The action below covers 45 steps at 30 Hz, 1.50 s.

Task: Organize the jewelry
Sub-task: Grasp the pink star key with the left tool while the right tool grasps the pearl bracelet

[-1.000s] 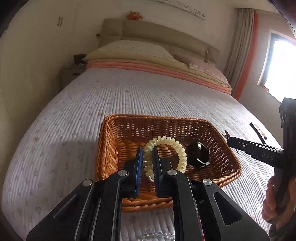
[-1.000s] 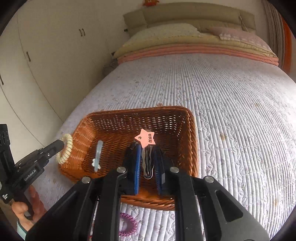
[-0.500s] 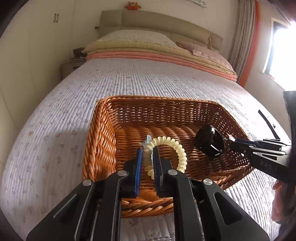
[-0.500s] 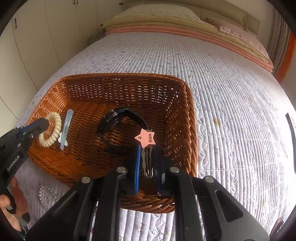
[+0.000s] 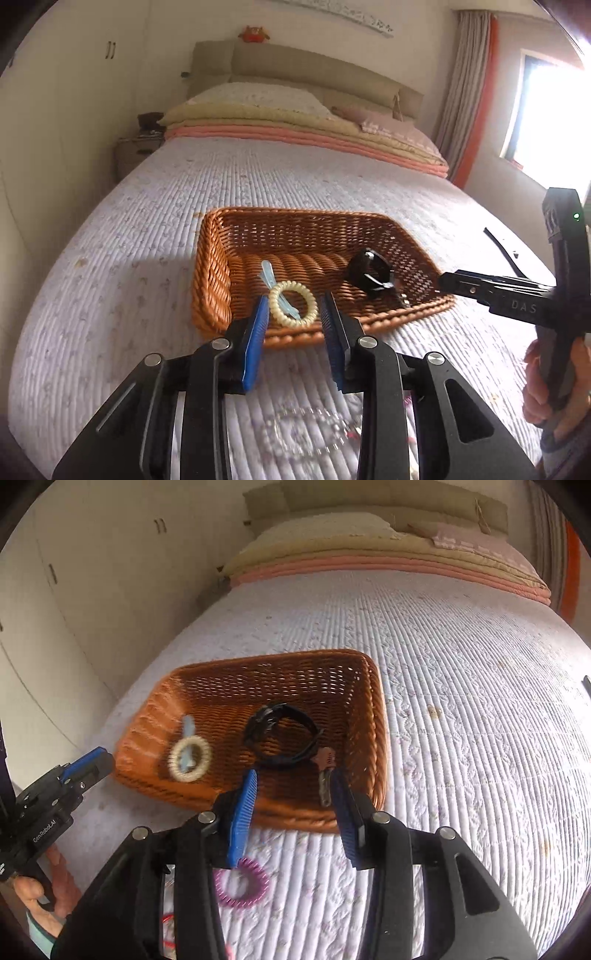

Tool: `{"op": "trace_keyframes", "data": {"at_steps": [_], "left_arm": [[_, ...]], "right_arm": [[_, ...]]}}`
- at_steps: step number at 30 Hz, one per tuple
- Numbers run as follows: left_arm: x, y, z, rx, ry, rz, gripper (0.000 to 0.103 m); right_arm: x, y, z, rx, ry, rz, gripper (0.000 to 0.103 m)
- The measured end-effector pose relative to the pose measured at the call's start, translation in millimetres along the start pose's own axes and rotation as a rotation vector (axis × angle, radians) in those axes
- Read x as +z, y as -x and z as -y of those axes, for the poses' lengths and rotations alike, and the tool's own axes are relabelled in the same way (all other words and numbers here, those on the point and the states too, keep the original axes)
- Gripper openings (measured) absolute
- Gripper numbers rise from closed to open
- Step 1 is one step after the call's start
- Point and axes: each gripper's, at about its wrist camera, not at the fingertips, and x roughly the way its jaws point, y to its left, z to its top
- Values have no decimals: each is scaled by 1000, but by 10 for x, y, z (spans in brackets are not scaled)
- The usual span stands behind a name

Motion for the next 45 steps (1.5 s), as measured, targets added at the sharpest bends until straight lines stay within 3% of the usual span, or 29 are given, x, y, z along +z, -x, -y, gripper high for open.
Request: {"op": "trace_keyframes", "data": {"at_steps": [7,13,18,23,26,34,42,45], "left_arm": [[-391,692,104,-41,0,34,30],[-844,873,122,-67,-1,-9,30],[-1179,699,117,-92,10,-105,30],[-1361,431,72,-97,25,-188,30],[-1400,302,68,-111,30,-218,30],[-1425,186,230,-73,-32,-232,30],[-1396,115,305,-35,-55,-228,30],[-1415,94,382,17,-94,-219,29]], "right_arm": [[-402,476,-309,57,59,60,38],[-1024,677,-572,46,92,71,38],[-1407,523,-655,64,80,-8,38],[-1570,278,-704,68,66,-79,38],[-1646,203,-703,67,71,-100,32],[-1751,170,-729,-27,118,-86,11],[-1745,150,-630,-15,78,-81,11],[-1750,154,-679,-33,98,-72,10]]}}
